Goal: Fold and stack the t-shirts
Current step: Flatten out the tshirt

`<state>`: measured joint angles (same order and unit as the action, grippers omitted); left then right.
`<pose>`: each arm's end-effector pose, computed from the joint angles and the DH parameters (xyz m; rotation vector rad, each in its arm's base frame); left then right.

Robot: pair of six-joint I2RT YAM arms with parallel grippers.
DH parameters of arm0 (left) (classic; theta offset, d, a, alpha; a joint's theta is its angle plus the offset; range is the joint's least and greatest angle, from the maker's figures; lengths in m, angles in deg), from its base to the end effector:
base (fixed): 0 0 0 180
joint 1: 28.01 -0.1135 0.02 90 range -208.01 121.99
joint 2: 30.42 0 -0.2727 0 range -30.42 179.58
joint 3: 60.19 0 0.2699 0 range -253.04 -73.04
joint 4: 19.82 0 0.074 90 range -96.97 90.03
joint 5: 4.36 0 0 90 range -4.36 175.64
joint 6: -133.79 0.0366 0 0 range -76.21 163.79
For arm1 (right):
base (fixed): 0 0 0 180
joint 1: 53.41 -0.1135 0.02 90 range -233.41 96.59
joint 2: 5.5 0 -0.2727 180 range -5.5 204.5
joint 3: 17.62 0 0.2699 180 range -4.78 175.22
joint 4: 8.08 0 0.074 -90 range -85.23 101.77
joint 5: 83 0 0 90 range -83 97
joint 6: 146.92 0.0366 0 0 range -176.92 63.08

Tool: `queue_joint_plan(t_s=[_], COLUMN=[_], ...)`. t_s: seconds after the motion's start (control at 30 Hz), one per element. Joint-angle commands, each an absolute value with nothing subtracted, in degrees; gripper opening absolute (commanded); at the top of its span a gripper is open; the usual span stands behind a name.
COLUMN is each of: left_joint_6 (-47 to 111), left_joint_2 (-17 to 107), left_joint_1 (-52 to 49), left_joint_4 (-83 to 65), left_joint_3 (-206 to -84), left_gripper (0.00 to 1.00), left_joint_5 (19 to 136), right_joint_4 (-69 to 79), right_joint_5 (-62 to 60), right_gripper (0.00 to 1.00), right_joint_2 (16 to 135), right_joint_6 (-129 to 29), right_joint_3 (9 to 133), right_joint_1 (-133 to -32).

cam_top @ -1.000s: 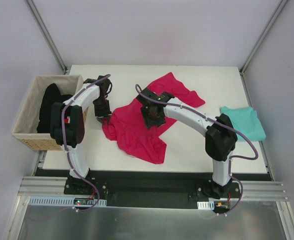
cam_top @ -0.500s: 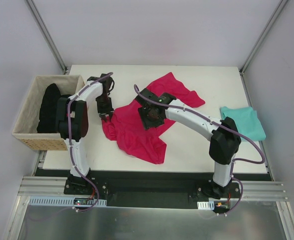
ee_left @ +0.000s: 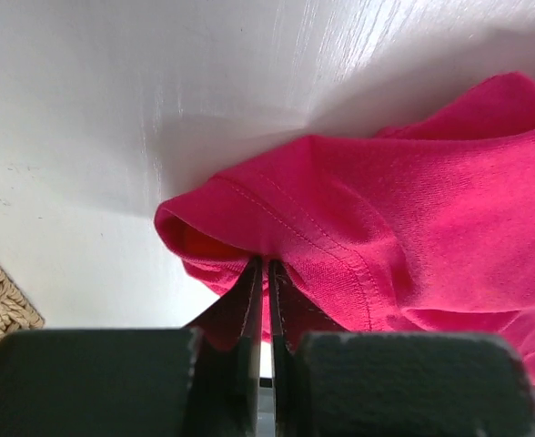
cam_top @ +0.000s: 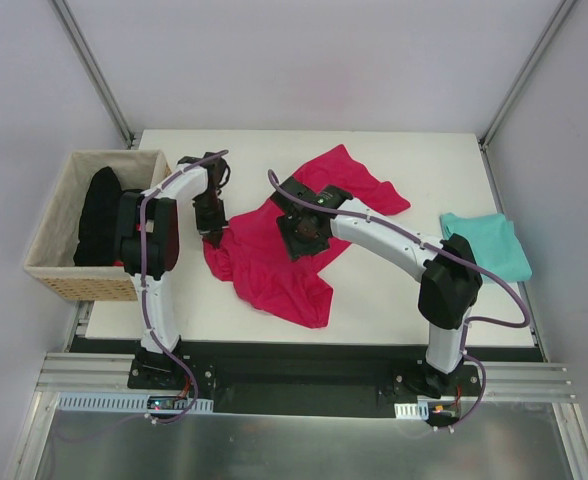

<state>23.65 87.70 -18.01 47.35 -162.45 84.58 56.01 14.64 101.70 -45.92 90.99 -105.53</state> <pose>0.4151 -0.0739 0.1705 -0.2659 3.0163 -0.0750 0.2624 0.3294 0.2827 -0.8941 2.5066 0.1871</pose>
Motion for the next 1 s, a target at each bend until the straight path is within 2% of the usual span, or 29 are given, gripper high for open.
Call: queue_joint_plan(t_s=[0.0, 0.5, 0.8, 0.83, 0.9, 0.97], left_joint_6=[23.4, 23.1, 23.2, 23.3, 23.6, 23.8], left_joint_2=[87.6, 81.4, 79.1, 78.9, 78.6, 78.3], left_joint_1=[-18.6, -18.5, -18.5, -18.5, -18.5, -18.5], left_joint_4=[48.4, 48.0, 48.2, 48.3, 48.6, 48.9], left_joint_3=[-161.5, -159.4, -156.9, -156.8, -156.5, -156.4], left_gripper=[0.00, 0.00, 0.00, 0.00, 0.00, 0.00], left_joint_5=[83.8, 82.2, 82.4, 82.5, 83.0, 83.4], right_joint_4=[58.0, 55.2, 47.4, 47.2, 46.8, 46.3], right_joint_5=[14.1, 9.7, 3.8, 3.3, 3.0, 2.2], right_gripper=[0.51, 0.50, 0.31, 0.25, 0.19, 0.18], right_joint_2=[98.1, 98.3, 98.8, 99.5, 100.0, 100.5], right_joint_6=[-46.2, -44.9, -40.8, -40.2, -38.7, -37.9], right_joint_3=[92.7, 88.7, 81.0, 81.0, 81.0, 80.8], right_joint_1=[-105.8, -107.4, -108.1, -108.0, -108.0, -108.1])
